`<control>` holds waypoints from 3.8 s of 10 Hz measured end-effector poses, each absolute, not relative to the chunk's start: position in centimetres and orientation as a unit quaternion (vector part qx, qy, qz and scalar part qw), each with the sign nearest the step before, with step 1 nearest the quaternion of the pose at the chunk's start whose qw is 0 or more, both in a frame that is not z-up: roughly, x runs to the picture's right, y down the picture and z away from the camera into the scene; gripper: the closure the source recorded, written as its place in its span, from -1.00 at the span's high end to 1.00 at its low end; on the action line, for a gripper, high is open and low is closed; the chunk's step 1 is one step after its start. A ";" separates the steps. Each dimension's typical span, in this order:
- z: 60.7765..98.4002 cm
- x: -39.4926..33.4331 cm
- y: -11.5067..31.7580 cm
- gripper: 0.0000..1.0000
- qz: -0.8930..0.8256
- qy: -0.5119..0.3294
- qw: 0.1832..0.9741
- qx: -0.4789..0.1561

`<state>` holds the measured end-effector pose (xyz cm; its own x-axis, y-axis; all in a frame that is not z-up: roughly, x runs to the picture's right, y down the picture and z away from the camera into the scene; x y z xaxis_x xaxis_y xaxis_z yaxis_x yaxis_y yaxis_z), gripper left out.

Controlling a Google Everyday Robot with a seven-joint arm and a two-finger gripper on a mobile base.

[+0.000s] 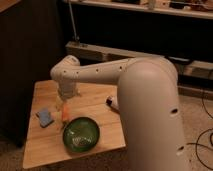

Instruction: Drag the pepper across the table

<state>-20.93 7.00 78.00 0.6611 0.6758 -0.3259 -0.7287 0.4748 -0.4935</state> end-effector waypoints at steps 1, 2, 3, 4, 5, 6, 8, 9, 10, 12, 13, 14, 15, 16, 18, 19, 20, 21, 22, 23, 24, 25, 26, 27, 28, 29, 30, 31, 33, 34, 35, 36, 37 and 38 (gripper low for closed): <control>78.0 -21.3 7.5 0.60 0.406 0.041 0.858 -0.311; 78.5 -21.2 7.8 0.60 0.403 0.041 0.861 -0.308; 78.8 -21.6 8.1 0.60 0.398 0.040 0.864 -0.305; 79.4 -22.6 8.9 0.60 0.391 0.038 0.868 -0.304; 80.0 -23.1 9.4 0.60 0.388 0.038 0.870 -0.303; 80.7 -23.5 9.7 0.60 0.388 0.039 0.869 -0.306; 82.2 -25.3 10.5 0.60 0.379 0.037 0.868 -0.319; 82.5 -26.0 11.1 0.60 0.377 0.039 0.865 -0.329; 82.9 -25.9 11.4 0.60 0.376 0.048 0.863 -0.334; 83.5 -26.4 12.3 0.60 0.374 0.060 0.861 -0.339; 83.8 -26.6 12.8 0.60 0.377 0.070 0.859 -0.339; 84.2 -26.5 12.9 0.60 0.380 0.080 0.858 -0.336; 84.8 -26.4 13.0 0.60 0.385 0.089 0.855 -0.337; 85.2 -26.4 13.1 0.60 0.390 0.094 0.851 -0.338; 86.0 -26.3 13.4 0.60 0.398 0.102 0.846 -0.339; 86.3 -26.2 13.5 0.60 0.402 0.104 0.844 -0.341; 86.6 -26.1 13.5 0.60 0.405 0.104 0.841 -0.343; 86.9 -26.0 13.6 0.60 0.406 0.106 0.841 -0.343; 87.4 -26.0 13.9 0.60 0.406 0.107 0.840 -0.343; 87.7 -25.8 13.9 0.60 0.409 0.108 0.839 -0.343; 88.0 -25.5 14.0 0.60 0.413 0.109 0.836 -0.344; 88.2 -25.4 14.1 0.60 0.417 0.110 0.833 -0.346; 88.4 -25.3 14.1 0.56 0.420 0.111 0.831 -0.349; 88.6 -25.3 14.1 0.39 0.421 0.110 0.829 -0.352; 88.7 -25.3 14.1 0.18 0.420 0.110 0.828 -0.356; 88.8 -25.3 14.1 -0.01 0.419 0.111 0.828 -0.357; 88.8 -25.0 14.0 -0.27 0.418 0.113 0.829 -0.354; 88.7 -25.1 13.9 -0.42 0.415 0.113 0.831 -0.352; 88.6 -25.7 13.8 -0.50 0.415 0.109 0.831 -0.353; 88.7 -25.4 13.7 -0.50 0.416 0.110 0.831 -0.352; 88.5 -25.2 13.4 -0.50 0.417 0.108 0.832 -0.349; 88.4 -25.2 13.2 -0.50 0.414 0.106 0.836 -0.345; 88.2 -25.5 13.1 -0.50 0.410 0.102 0.840 -0.341; 88.2 -25.5 12.9 -0.50 0.409 0.098 0.842 -0.339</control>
<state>-25.53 12.95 88.23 0.6461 0.6222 -0.4420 -0.7550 0.4359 -0.4900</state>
